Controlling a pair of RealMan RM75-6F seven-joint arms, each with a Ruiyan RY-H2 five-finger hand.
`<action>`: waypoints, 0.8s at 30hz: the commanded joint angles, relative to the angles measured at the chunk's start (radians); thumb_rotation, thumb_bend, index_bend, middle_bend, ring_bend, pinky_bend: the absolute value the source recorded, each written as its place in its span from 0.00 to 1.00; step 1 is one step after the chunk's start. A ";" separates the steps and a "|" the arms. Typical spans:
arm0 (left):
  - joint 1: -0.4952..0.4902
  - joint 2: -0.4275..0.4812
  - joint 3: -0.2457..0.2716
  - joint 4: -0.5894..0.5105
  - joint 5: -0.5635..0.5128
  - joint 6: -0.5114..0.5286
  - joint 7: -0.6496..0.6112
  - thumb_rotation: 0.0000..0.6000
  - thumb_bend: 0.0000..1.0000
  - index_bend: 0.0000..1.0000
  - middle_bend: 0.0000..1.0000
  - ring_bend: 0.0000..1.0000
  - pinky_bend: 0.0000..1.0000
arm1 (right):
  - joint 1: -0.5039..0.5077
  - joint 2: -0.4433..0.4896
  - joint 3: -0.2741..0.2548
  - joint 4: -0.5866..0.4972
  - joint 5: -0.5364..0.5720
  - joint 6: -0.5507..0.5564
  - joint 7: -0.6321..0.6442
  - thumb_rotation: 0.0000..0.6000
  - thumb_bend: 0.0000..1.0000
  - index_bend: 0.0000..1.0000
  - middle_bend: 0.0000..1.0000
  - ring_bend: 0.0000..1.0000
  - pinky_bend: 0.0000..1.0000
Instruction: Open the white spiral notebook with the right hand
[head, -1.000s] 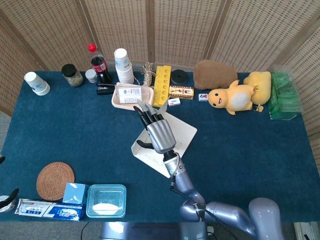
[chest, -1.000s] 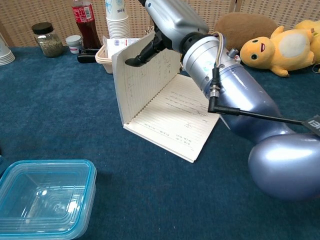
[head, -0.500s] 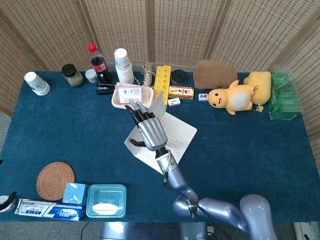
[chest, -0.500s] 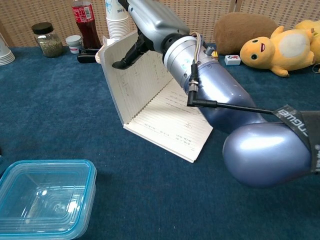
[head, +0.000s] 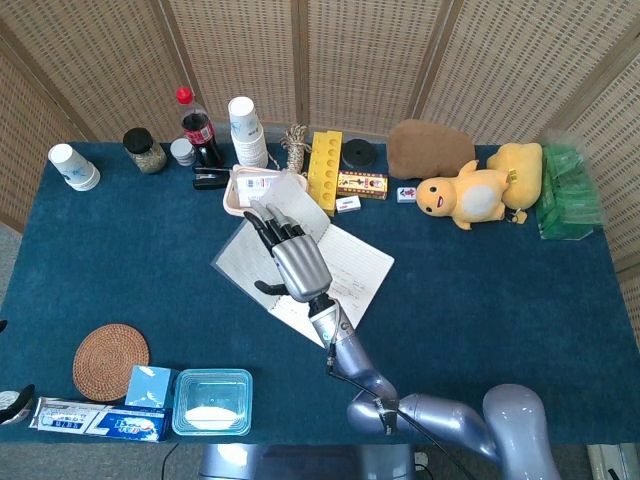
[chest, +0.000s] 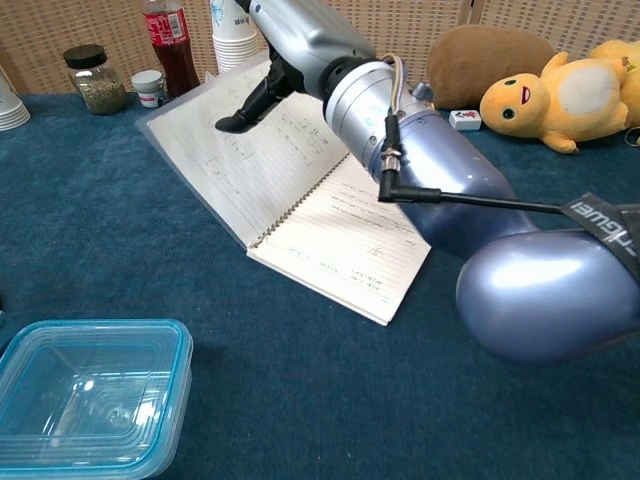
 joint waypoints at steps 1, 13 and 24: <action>-0.002 -0.001 -0.001 0.000 0.001 -0.003 0.001 1.00 0.20 0.18 0.13 0.09 0.05 | -0.013 0.022 -0.010 -0.019 -0.003 0.010 -0.005 1.00 0.07 0.00 0.00 0.02 0.21; -0.022 -0.007 0.000 -0.008 -0.001 -0.046 0.021 1.00 0.20 0.18 0.13 0.09 0.05 | -0.157 0.234 -0.126 -0.171 -0.013 0.039 -0.042 1.00 0.07 0.00 0.00 0.04 0.21; -0.046 -0.025 -0.004 -0.018 -0.012 -0.086 0.072 1.00 0.20 0.20 0.13 0.09 0.05 | -0.290 0.439 -0.236 -0.305 -0.038 0.079 -0.066 1.00 0.07 0.00 0.00 0.05 0.21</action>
